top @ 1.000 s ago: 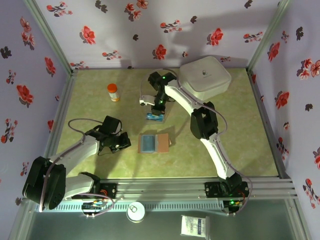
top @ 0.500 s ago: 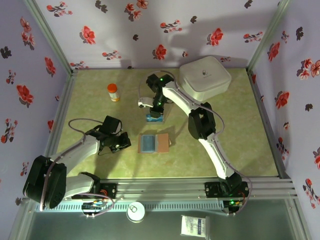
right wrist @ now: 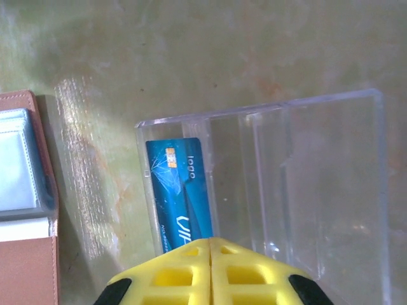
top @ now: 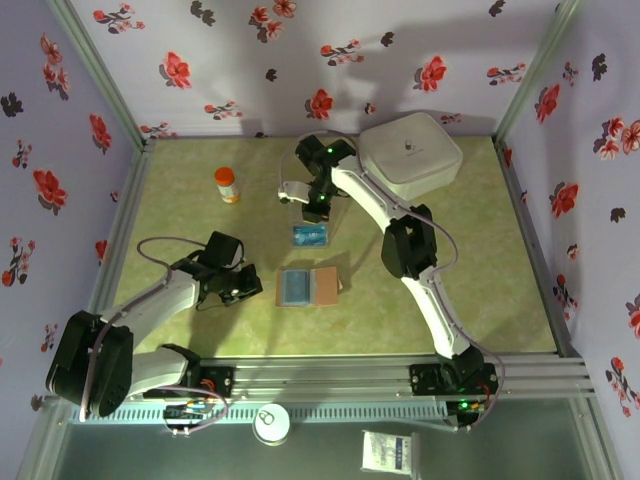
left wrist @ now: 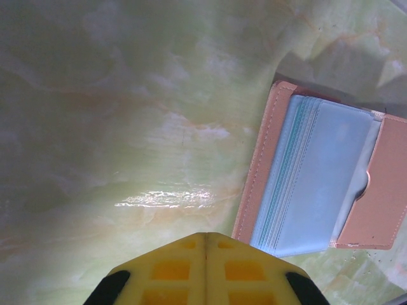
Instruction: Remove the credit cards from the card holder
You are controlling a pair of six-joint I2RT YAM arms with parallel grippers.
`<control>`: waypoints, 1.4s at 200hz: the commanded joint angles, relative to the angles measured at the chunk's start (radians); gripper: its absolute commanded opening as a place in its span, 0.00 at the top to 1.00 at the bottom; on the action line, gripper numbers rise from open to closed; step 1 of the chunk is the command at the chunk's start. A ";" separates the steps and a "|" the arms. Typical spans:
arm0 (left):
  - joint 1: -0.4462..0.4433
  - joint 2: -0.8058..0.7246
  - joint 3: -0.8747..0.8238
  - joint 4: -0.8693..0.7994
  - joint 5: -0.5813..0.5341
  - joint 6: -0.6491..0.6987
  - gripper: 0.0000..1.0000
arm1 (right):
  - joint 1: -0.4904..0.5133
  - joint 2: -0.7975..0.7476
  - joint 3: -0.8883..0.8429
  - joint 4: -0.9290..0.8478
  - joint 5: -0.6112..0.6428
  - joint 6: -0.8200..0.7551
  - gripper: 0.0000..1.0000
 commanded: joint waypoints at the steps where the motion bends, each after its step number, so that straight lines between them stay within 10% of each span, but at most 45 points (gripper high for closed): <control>1: 0.009 0.012 0.012 0.010 0.023 0.013 1.00 | -0.003 -0.039 -0.024 0.029 0.031 0.017 0.98; 188: 0.009 0.014 0.004 0.025 0.037 0.004 1.00 | -0.002 -0.069 -0.109 0.113 0.019 0.084 1.00; 280: -0.019 0.023 0.018 0.089 0.064 -0.024 1.00 | 0.026 -0.441 -0.586 0.517 0.048 0.534 0.90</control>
